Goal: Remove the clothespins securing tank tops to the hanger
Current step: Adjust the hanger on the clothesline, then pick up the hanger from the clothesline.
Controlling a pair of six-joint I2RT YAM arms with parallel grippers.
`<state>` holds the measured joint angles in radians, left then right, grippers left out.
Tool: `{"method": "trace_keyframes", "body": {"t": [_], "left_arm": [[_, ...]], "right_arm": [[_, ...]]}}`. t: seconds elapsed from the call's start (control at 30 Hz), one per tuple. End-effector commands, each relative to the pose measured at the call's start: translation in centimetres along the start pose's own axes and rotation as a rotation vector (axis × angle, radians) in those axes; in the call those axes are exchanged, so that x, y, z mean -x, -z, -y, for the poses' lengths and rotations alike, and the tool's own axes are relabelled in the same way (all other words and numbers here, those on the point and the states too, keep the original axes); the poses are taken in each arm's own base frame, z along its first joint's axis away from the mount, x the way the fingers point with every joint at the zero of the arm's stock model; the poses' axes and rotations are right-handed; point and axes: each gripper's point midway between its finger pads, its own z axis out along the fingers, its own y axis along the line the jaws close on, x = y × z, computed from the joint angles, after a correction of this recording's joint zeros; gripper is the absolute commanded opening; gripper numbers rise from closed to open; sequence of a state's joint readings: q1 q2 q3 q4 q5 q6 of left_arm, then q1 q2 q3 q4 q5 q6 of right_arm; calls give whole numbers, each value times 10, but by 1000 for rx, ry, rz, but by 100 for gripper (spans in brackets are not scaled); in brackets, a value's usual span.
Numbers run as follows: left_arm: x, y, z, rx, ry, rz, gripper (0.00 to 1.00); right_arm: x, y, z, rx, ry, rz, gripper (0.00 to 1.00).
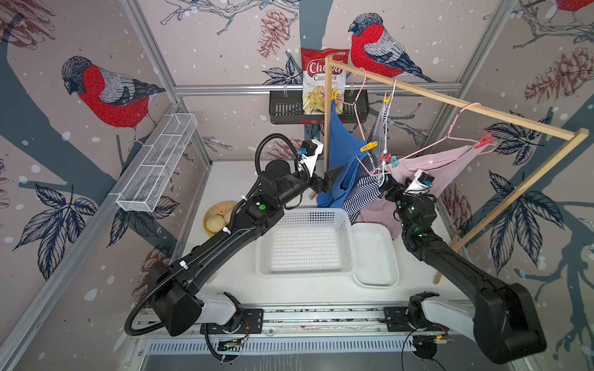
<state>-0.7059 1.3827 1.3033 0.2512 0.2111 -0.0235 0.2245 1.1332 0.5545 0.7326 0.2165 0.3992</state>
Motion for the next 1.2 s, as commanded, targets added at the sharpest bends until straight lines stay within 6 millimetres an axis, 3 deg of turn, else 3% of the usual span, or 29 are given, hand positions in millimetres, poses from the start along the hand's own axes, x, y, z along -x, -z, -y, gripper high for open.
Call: {"method": "trace_keyframes", "body": {"t": [0.0, 0.3, 0.5, 0.67, 0.9, 1.17], "left_arm": [[11, -9, 9, -55, 4, 40, 81], [4, -47, 38, -56, -22, 8, 76], [-13, -67, 45, 90, -59, -35, 62], [-19, -76, 56, 153, -111, -42, 53], [-16, -77, 87, 200, -178, 15, 53], [-20, -94, 71, 356, -191, -16, 46]], "right_arm": [[7, 2, 14, -38, -40, 16, 99], [9, 3, 14, -14, -38, 12, 99], [5, 0, 12, 2, -42, -4, 99], [2, -2, 11, 13, -43, -16, 99], [-1, -5, 9, 22, -40, -32, 99], [0, -3, 11, 17, -29, -31, 100]]}}
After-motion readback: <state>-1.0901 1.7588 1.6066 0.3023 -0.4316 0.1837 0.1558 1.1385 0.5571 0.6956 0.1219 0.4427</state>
